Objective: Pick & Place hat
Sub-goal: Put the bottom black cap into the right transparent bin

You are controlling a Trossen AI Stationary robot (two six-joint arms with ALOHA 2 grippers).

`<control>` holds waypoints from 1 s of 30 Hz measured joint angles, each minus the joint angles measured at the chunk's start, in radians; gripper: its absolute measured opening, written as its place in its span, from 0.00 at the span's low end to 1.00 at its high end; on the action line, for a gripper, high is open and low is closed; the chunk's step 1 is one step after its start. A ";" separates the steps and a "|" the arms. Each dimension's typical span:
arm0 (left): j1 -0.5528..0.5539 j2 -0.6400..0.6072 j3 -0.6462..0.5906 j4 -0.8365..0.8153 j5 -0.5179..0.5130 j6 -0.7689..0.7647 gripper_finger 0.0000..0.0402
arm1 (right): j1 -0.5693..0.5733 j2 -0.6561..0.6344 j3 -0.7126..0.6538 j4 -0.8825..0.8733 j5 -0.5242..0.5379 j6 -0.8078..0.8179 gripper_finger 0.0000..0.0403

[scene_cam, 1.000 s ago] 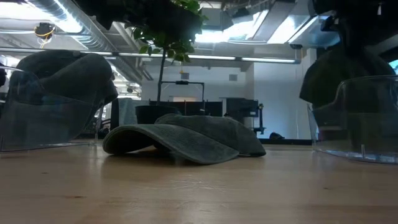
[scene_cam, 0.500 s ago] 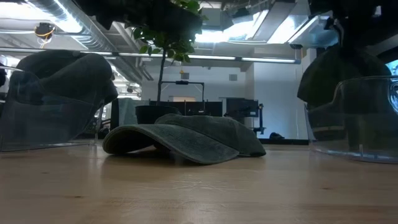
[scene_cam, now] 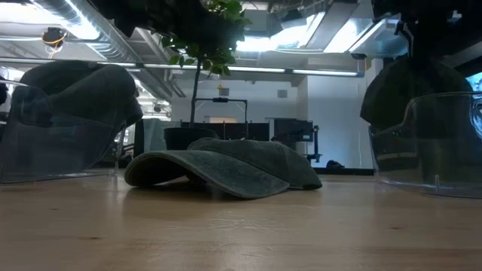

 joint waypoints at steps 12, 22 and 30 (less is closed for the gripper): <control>0.000 0.000 0.000 0.000 0.000 0.002 0.21 | 0.000 0.000 0.000 0.000 -0.004 0.049 0.19; 0.000 0.000 0.000 0.000 0.000 0.011 0.20 | 0.000 0.000 0.000 0.003 -0.125 0.072 0.20; 0.000 0.000 0.000 0.000 0.000 0.011 0.21 | 0.000 -0.001 0.000 0.003 -0.124 0.071 0.20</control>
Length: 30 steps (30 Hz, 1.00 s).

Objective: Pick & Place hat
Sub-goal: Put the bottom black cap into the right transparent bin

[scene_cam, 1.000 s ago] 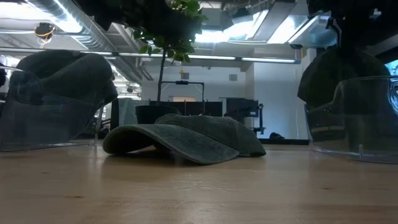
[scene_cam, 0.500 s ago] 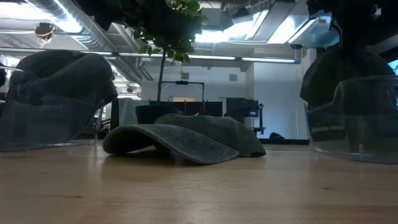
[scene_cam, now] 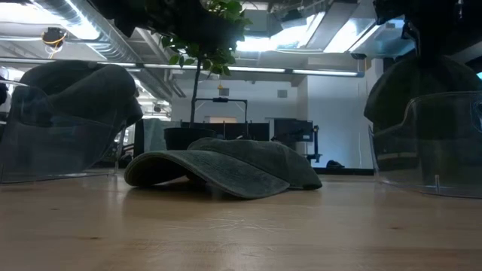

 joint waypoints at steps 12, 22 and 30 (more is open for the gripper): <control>0.000 0.000 0.000 0.000 0.000 0.000 0.21 | 0.000 0.000 0.000 -0.001 -0.007 -0.009 0.20; 0.000 0.000 0.000 0.001 0.000 0.000 0.21 | 0.000 0.000 0.000 -0.002 -0.055 -0.081 0.38; 0.000 0.000 0.000 0.000 0.000 0.014 0.20 | 0.000 0.000 0.000 -0.003 -0.071 0.037 0.39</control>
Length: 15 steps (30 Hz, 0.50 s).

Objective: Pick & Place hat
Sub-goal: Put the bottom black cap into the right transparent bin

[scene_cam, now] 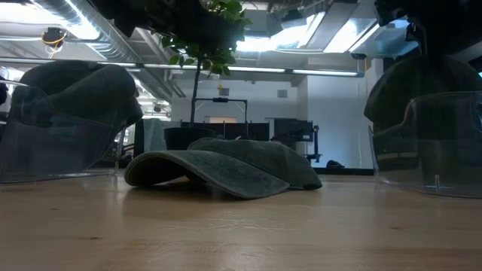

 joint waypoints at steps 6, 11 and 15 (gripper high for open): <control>0.000 0.000 0.000 0.000 0.000 0.001 0.21 | 0.000 0.000 0.000 0.000 0.000 0.000 0.47; 0.000 0.000 0.000 0.000 0.000 0.001 0.20 | 0.000 0.000 0.000 0.000 -0.015 -0.037 0.61; 0.000 0.000 0.000 0.000 0.000 0.002 0.21 | 0.000 -0.003 0.000 0.000 -0.103 -0.031 0.68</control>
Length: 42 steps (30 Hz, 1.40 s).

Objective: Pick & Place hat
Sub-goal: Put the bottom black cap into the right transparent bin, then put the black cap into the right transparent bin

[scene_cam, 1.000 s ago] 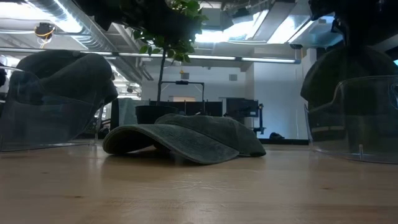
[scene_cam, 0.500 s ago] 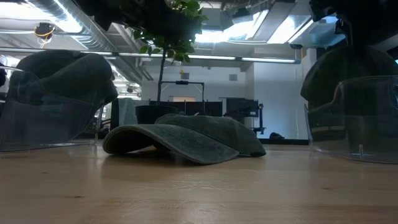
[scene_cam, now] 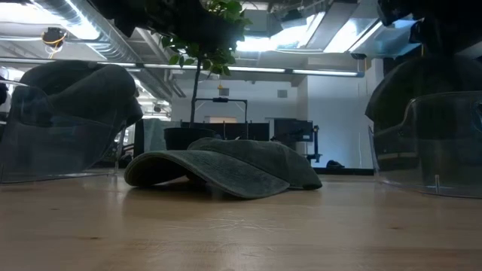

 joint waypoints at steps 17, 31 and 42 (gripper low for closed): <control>0.000 0.000 0.000 0.000 0.000 -0.015 0.21 | 0.000 -0.002 0.269 -0.001 0.155 -0.062 0.71; 0.000 0.000 0.000 -0.075 0.000 -0.077 0.21 | 0.122 0.014 0.064 0.635 0.314 -0.078 0.71; -0.001 0.000 0.000 -0.119 -0.013 -0.062 0.23 | 0.133 0.016 -0.232 1.020 0.442 -0.175 0.71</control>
